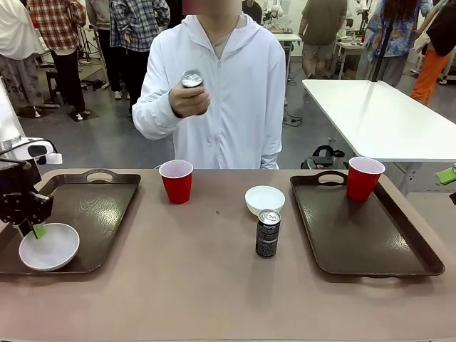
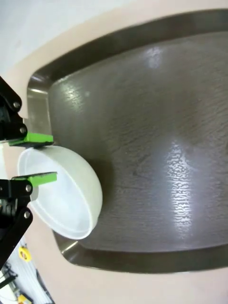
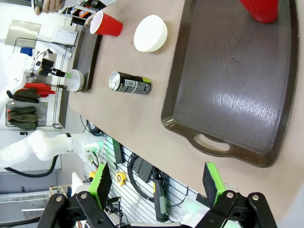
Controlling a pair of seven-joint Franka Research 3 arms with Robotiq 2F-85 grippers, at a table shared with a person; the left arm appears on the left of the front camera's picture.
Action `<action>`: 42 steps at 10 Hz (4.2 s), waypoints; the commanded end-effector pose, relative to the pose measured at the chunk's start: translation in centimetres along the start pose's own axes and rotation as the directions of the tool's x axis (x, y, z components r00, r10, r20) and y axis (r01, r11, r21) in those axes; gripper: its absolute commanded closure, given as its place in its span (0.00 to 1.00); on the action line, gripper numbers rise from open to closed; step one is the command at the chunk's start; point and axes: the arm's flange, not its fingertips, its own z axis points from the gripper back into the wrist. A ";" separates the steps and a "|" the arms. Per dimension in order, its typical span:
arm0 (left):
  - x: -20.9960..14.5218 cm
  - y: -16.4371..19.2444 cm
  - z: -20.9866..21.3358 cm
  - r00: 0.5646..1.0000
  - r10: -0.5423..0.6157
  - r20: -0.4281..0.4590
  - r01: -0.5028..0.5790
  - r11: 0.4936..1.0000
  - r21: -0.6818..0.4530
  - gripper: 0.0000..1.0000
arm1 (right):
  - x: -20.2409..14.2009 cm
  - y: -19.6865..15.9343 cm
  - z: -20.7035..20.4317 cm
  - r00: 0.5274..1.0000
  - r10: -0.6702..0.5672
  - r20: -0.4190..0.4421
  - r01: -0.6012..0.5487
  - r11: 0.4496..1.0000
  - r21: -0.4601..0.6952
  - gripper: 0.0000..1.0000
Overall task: Prepare tableware on both trays.
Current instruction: Pick up a Picnic Bowl from the table and place it on a Handle tray.
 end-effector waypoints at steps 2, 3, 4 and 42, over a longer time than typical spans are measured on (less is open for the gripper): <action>0.5 -0.3 0.0 1.000 -0.003 0.002 0.003 1.000 -0.013 0.16 | 0.1 0.0 0.0 1.000 0.007 0.006 -0.007 1.000 0.019 0.00; 0.1 -0.2 0.8 1.000 -0.001 0.021 0.001 1.000 -0.012 0.35 | 0.1 0.0 0.0 1.000 0.007 0.006 -0.007 1.000 0.019 0.00; -0.9 0.0 2.4 0.998 -0.004 0.057 0.005 1.000 -0.011 0.00 | 0.1 0.0 0.0 1.000 0.007 0.006 -0.007 1.000 0.019 0.00; -10.0 20.4 11.4 0.941 0.297 0.164 0.002 0.478 -0.878 0.00 | 2.1 8.2 -1.2 0.992 -0.102 -0.071 0.093 0.989 -0.117 0.00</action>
